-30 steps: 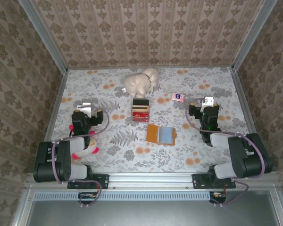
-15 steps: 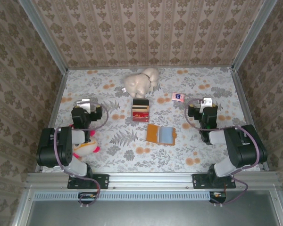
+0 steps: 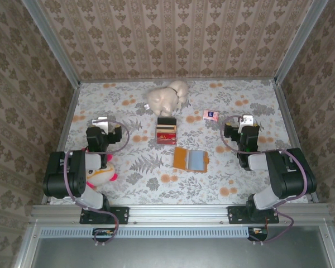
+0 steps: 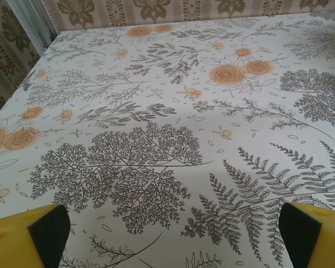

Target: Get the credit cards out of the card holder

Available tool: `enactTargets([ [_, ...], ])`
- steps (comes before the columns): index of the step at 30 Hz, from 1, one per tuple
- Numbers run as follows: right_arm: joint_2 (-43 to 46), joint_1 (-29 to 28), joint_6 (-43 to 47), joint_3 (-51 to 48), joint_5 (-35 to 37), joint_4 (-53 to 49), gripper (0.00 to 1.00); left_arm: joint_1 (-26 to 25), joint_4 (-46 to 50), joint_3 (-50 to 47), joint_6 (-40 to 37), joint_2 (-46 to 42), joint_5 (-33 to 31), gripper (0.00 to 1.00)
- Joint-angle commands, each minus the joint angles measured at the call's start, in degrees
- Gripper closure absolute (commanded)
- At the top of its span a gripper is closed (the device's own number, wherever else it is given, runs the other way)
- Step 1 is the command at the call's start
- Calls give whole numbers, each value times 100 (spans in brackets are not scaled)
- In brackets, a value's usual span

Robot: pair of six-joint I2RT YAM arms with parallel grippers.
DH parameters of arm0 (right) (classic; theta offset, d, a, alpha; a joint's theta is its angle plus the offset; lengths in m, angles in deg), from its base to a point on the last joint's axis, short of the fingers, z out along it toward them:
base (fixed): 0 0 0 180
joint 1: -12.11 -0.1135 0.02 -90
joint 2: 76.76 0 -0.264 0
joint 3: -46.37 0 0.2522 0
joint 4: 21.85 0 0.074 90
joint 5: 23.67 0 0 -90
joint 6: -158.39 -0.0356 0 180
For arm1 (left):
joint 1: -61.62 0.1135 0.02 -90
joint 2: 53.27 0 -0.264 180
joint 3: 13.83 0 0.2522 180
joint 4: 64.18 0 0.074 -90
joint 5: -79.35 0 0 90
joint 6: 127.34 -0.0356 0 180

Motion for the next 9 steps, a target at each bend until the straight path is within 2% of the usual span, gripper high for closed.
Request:
enactTargets([
  [1, -29, 24, -92, 134, -82, -6, 0, -47, 17, 136, -136, 32, -36, 0],
  [9, -12, 32, -92, 105, -91, 42, 0, -46, 21, 135, -137, 25, -27, 0],
])
